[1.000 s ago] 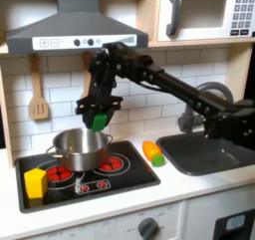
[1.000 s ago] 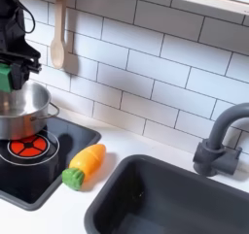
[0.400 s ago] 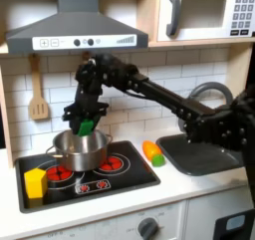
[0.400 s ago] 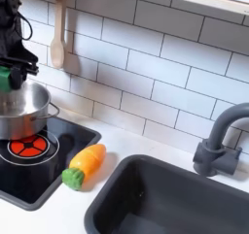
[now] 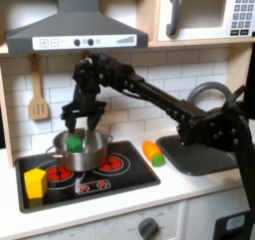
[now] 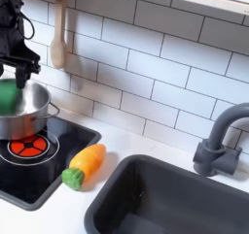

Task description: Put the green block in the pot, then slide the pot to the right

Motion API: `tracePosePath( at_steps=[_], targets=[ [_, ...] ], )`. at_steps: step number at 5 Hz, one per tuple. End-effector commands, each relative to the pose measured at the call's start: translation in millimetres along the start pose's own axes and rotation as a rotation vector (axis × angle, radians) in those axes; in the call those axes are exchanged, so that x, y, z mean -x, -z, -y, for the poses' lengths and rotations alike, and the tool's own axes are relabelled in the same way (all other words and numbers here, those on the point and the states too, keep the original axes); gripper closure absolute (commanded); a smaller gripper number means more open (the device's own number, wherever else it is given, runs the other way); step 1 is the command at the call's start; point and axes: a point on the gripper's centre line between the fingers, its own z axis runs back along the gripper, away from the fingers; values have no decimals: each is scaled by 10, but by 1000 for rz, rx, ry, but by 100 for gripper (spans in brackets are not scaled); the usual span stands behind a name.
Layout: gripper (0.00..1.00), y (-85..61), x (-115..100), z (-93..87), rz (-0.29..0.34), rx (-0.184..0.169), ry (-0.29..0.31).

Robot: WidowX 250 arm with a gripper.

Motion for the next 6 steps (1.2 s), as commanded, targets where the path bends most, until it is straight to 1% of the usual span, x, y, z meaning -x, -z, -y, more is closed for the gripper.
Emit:
tracePosePath(
  at_steps=[1,2,4,6],
  targets=[
    [0,22,51,6,-24,10,14],
    [0,54,80,33,-42,10,36],
    [0,158,141,80,-85,18,56],
    [0,281,284,91,-139,22,69]
  ],
)
